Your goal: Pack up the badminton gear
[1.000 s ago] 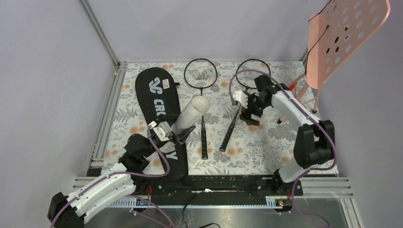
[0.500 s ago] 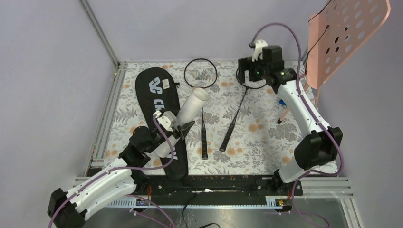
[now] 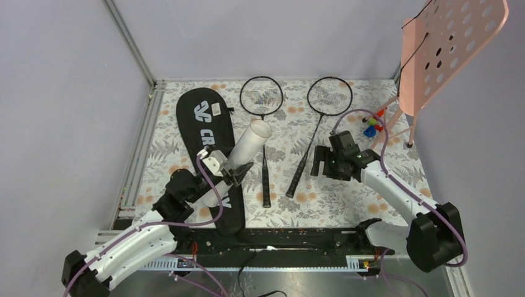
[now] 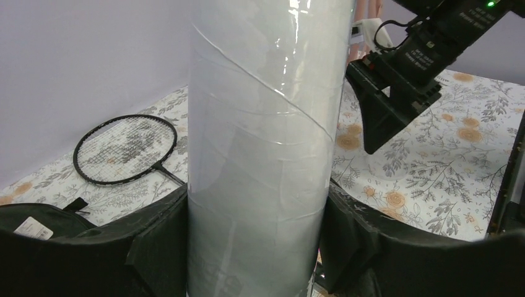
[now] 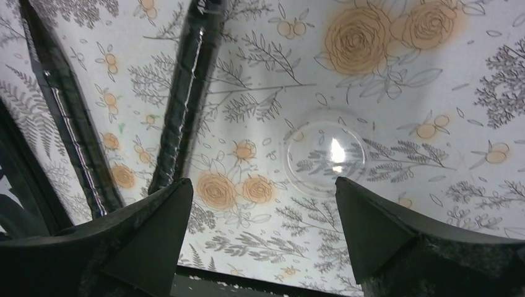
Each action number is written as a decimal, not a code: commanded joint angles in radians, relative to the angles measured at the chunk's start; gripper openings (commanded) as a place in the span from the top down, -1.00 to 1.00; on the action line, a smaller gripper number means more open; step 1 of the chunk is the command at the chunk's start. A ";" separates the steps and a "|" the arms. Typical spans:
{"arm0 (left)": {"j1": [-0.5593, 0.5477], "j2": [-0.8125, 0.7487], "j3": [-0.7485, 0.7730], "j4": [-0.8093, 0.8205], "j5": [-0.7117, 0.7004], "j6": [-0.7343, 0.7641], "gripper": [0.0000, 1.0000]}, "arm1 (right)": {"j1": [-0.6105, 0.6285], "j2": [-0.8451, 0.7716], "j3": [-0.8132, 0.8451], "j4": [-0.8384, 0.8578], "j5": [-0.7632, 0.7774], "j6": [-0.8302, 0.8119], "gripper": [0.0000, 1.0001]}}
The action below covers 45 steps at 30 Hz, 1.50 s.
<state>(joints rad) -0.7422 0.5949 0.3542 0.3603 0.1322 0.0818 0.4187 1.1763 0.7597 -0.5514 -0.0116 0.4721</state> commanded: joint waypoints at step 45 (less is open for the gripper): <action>-0.006 -0.045 -0.052 0.140 0.155 0.103 -0.29 | 0.280 0.114 0.107 -0.097 0.203 0.044 1.00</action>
<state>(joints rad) -0.7441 0.5751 0.2993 0.4114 0.1848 0.1246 0.6880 1.4902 0.8497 -0.6106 0.2607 0.6163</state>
